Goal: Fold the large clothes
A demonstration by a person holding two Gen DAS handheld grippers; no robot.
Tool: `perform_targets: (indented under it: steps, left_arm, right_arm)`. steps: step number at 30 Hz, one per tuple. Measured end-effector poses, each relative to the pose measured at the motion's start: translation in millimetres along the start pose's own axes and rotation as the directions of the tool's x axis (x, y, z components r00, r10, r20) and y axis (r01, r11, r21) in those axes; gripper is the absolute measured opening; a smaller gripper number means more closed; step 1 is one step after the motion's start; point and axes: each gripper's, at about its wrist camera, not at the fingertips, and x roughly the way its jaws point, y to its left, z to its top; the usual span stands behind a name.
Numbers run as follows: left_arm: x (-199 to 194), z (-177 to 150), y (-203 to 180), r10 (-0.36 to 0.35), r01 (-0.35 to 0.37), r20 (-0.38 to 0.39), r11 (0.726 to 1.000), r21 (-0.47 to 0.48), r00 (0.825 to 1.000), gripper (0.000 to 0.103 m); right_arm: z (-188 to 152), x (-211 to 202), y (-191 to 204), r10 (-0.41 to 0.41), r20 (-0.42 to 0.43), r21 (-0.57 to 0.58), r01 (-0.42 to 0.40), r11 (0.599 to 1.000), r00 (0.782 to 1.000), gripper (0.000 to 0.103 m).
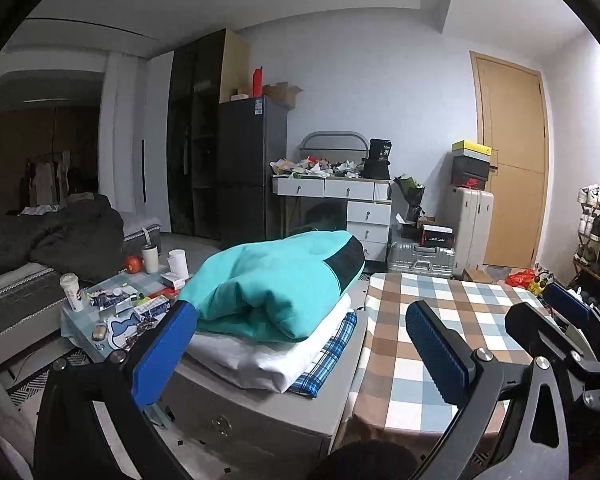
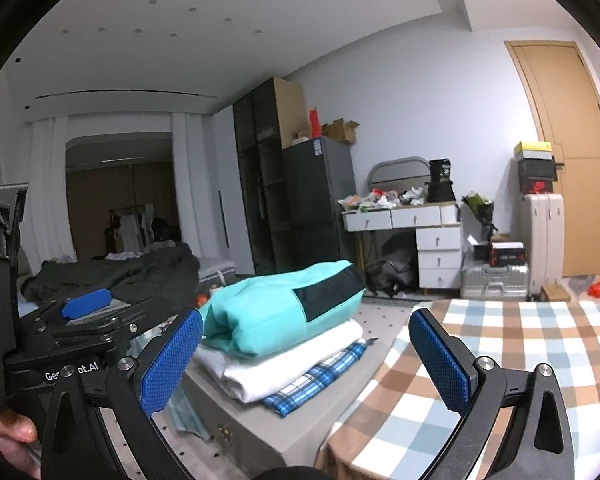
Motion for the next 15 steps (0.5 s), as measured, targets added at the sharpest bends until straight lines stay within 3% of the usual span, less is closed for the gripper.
perform_targets:
  steps: [15]
  left_arm:
    - [-7.9,-5.1,-4.0,0.032,-0.032,0.008,0.999,0.004,0.999,0.102]
  right_arm:
    - [-4.2,-10.6,7.3,-0.041,0.030,-0.004,0.041,0.999,0.999,0.103]
